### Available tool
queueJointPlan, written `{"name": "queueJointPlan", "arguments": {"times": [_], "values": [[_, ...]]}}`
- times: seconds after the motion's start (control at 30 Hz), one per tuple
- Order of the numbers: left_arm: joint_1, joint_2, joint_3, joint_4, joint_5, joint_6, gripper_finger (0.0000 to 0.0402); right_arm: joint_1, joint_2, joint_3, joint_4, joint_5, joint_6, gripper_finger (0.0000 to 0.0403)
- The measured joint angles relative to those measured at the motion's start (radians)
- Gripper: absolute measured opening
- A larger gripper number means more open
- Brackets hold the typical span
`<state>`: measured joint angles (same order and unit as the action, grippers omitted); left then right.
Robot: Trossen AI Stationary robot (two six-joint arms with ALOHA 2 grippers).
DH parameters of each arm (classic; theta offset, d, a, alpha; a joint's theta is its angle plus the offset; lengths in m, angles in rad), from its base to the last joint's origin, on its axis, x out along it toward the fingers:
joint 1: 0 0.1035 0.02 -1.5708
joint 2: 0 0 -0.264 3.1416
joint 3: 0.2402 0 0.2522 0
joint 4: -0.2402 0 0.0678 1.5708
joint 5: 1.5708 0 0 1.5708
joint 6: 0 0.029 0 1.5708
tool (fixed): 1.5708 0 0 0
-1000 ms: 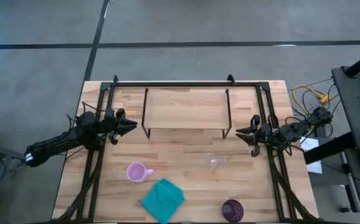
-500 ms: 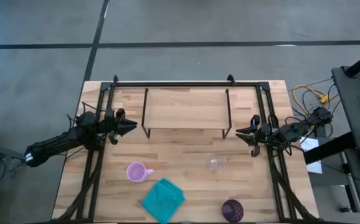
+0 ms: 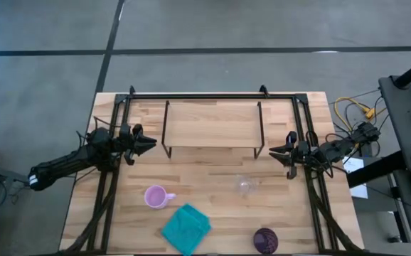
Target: Stack small to large cups/mugs on shelf
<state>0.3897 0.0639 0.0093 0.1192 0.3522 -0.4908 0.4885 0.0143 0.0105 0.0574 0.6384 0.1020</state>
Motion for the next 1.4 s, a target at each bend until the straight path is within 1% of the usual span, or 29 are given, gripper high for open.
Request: {"name": "queueJointPlan", "arguments": {"times": [0.6,0.73,0.87,1.07,1.13,1.33,1.4], "values": [[0.000,0.000,0.000,0.000,0.000,0.000,0.0075,0.000,0.000,0.000,0.000,0.000,0.001,0.0077],[0.000,-0.001,0.000,0.000,0.000,0.000,0.0075,0.000,0.000,0.000,0.003,0.000,0.026,0.0077],[0.000,0.000,0.000,0.000,0.000,0.001,0.0075,-0.003,-0.001,-0.001,0.039,0.012,0.032,0.0077],[0.000,-0.001,0.000,0.001,0.000,0.108,0.0075,-0.002,-0.001,-0.001,0.061,0.016,0.063,0.0077],[0.000,0.000,0.000,0.002,0.000,0.107,0.0075,-0.003,-0.001,-0.001,0.061,0.016,0.063,0.0077],[0.000,-0.003,0.000,0.081,-0.025,0.105,0.0075,-0.004,0.000,-0.001,0.071,0.017,0.063,0.0077],[0.000,-0.003,0.000,0.148,-0.025,0.105,0.0075,-0.005,0.001,-0.001,0.111,0.017,0.063,0.0077]]}}
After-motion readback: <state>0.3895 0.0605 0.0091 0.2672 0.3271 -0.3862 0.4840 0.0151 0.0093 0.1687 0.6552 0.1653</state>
